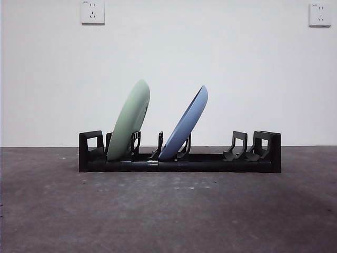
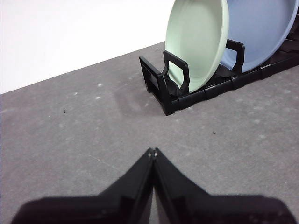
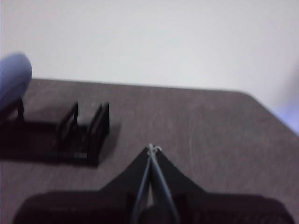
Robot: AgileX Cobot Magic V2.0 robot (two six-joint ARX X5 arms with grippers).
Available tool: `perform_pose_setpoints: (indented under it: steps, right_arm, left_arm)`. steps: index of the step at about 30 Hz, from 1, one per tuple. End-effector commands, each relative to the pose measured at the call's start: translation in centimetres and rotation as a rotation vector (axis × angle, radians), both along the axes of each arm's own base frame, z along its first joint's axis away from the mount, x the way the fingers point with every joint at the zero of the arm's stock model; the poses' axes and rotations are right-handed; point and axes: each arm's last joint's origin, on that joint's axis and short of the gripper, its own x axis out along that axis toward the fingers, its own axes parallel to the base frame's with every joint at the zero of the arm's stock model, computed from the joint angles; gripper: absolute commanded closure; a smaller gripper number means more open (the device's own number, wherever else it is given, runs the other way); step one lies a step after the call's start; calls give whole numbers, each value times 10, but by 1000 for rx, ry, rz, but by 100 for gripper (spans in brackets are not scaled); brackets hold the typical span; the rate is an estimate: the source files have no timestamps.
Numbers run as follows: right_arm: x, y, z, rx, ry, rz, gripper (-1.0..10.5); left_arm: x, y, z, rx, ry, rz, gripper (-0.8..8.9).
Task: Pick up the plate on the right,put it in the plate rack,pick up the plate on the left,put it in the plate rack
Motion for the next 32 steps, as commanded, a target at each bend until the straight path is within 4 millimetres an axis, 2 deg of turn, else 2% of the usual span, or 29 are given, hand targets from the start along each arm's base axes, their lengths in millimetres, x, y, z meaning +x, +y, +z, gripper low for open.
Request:
perform_pose_setpoints:
  steps: [1,8,32]
  right_arm:
    - [0,0,-20,49,7,-9,946]
    - [2,0,-51,80,120,-20,946]
    - [2,-1,-51,71,115,-32,946]
  left_arm:
    - [1,0,-3,-6,4,6,817]
    - [1,0,-3,-6,4,6,817]
    - [2,0,-6,-3,41,6,817]
